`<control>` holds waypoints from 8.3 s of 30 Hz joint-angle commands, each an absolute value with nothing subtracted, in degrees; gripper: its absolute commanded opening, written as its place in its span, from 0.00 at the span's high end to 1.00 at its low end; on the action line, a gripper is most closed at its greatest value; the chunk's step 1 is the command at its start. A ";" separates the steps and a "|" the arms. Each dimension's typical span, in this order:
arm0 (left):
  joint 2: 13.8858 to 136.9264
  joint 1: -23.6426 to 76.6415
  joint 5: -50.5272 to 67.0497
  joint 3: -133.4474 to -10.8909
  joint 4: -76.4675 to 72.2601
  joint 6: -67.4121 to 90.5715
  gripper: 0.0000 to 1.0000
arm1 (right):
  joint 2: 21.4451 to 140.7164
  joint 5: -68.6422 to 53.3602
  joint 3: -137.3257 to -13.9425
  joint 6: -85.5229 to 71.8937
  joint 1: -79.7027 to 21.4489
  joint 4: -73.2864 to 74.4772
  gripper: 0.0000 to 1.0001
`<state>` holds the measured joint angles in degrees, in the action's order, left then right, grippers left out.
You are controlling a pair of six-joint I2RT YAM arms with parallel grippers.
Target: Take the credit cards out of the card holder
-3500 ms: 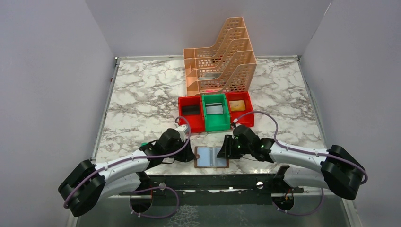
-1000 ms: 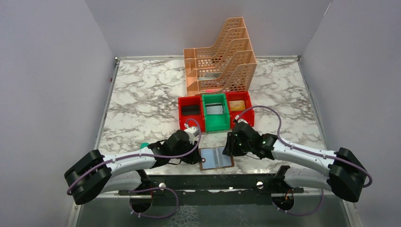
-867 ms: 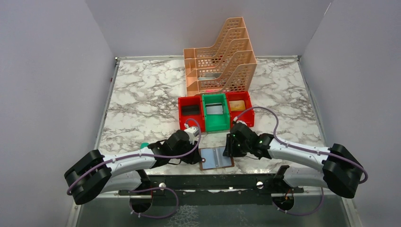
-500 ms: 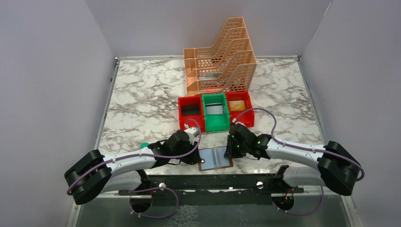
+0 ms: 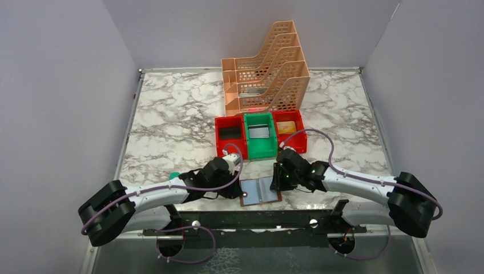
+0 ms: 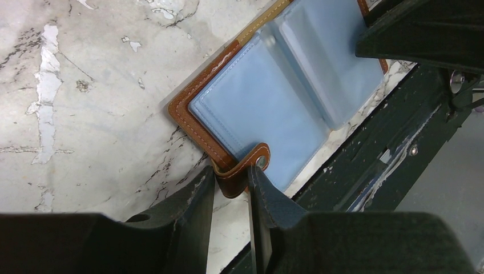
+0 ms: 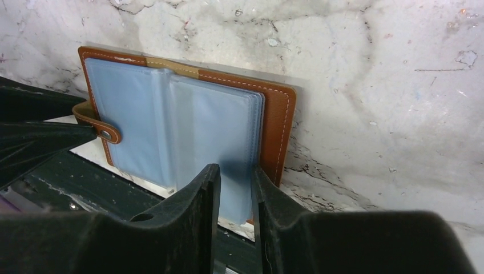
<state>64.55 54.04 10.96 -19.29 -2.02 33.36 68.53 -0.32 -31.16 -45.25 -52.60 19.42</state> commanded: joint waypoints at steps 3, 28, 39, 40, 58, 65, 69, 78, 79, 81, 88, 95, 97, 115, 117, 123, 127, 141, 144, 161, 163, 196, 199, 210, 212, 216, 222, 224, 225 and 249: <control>64.98 54.40 11.33 -21.83 -2.99 32.96 0.70 | 71.83 1.24 -34.63 -44.09 -53.66 21.28 0.72; 67.56 55.11 11.78 -22.09 -3.46 32.96 0.70 | 74.67 9.14 -38.16 -45.97 -57.01 28.26 0.84; 66.47 55.28 11.43 -21.66 -3.50 33.28 0.70 | 74.06 12.47 -41.78 -45.83 -59.01 33.53 0.74; 66.31 55.31 11.43 -21.63 -3.51 33.31 0.70 | 74.15 12.25 -41.54 -45.75 -59.06 33.03 0.72; 65.18 55.55 11.17 -20.93 -3.25 33.60 0.70 | 79.42 10.34 -39.07 -47.22 -59.04 29.10 0.63; 66.35 55.63 10.87 -20.38 -4.76 33.77 0.73 | 82.99 7.62 -36.16 -48.08 -59.13 22.69 0.58; 67.44 55.64 10.81 -20.72 -5.13 33.75 0.74 | 84.87 6.62 -36.41 -48.97 -60.00 19.99 0.64; 67.96 55.78 10.18 -20.65 -5.75 33.86 0.75 | 81.46 6.87 -38.83 -47.32 -61.59 18.85 0.85; 68.08 55.71 10.24 -20.73 -5.68 33.77 0.75 | 81.09 6.90 -39.04 -47.67 -61.65 19.17 0.86; 68.36 55.71 10.23 -20.91 -5.70 33.62 0.75 | 80.02 6.77 -38.82 -47.55 -61.86 18.84 0.88; 69.08 55.74 10.11 -21.35 -5.67 33.59 0.75 | 75.71 -2.05 -35.96 -46.51 -61.87 8.82 0.86; 67.85 55.72 9.66 -20.79 -5.22 33.75 0.75 | 71.05 -4.92 -33.62 -49.41 -61.90 1.88 0.86; 67.29 55.72 9.22 -20.77 -4.91 33.75 0.75 | 70.48 -5.69 -33.51 -49.47 -61.90 1.46 0.86; 66.37 55.73 8.16 -21.42 -3.29 33.58 0.75 | 63.31 10.99 -31.35 -55.04 -61.90 22.29 0.56; 66.50 55.72 8.24 -21.57 -3.32 33.44 0.75 | 62.22 11.06 -30.02 -55.51 -61.88 22.37 0.51; 66.89 55.77 8.79 -21.84 -3.29 33.22 0.75 | 63.47 10.25 -29.10 -55.14 -61.88 21.25 0.48; 66.93 55.72 8.88 -21.75 -3.32 33.44 0.75 | 67.19 10.07 -30.45 -55.15 -61.92 22.39 0.48; 67.32 55.72 9.30 -21.58 -3.74 33.40 0.75 | 67.12 9.45 -30.46 -54.51 -61.88 19.56 0.46; 67.41 55.73 9.40 -21.54 -3.99 33.49 0.75 | 67.26 7.61 -29.65 -56.00 -61.89 17.45 0.48; 67.21 55.81 9.78 -20.78 -5.34 34.09 0.76 | 62.25 -1.73 -27.91 -57.14 -61.91 0.96 0.50; 67.15 55.81 9.67 -20.82 -5.33 34.11 0.76 | 61.79 -1.21 -27.78 -57.48 -61.87 0.86 0.50; 66.93 55.82 7.07 -22.61 -5.50 34.52 0.77 | 61.99 5.91 -31.60 -57.71 -61.90 19.24 0.53; 67.39 55.81 7.31 -22.90 -5.96 34.80 0.77 | 58.04 7.62 -29.41 -58.43 -61.85 23.48 0.49; 68.96 55.94 9.48 -21.90 -7.20 34.63 0.77 | 57.12 7.44 -25.92 -60.40 -61.87 22.02 0.48; 68.66 55.92 9.49 -21.32 -7.41 34.99 0.77 | 59.33 8.05 -26.75 -61.46 -61.90 24.29 0.48; 68.38 55.93 9.58 -20.65 -7.93 35.53 0.77 | 62.03 5.35 -24.81 -60.45 -61.86 20.01 0.48; 70.02 55.90 10.50 -20.66 -8.92 35.78 0.79 | 62.89 5.48 -24.62 -62.01 -61.87 17.14 0.50; 70.52 55.98 11.04 -20.78 -8.99 35.81 0.79 | 62.40 5.05 -25.75 -61.67 -61.85 17.02 0.54; 70.65 55.96 11.07 -20.59 -9.56 36.01 0.80 | 61.94 4.77 -26.39 -60.86 -61.87 16.75 0.56; 74.07 56.12 8.58 -23.68 -8.30 35.35 0.86 | 61.20 3.54 -33.04 -55.91 -61.95 19.81 0.62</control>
<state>73.32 55.64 8.12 -22.81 -7.66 35.79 60.01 4.75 -31.88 -56.90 -61.56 20.56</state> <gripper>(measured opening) 0.150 0.373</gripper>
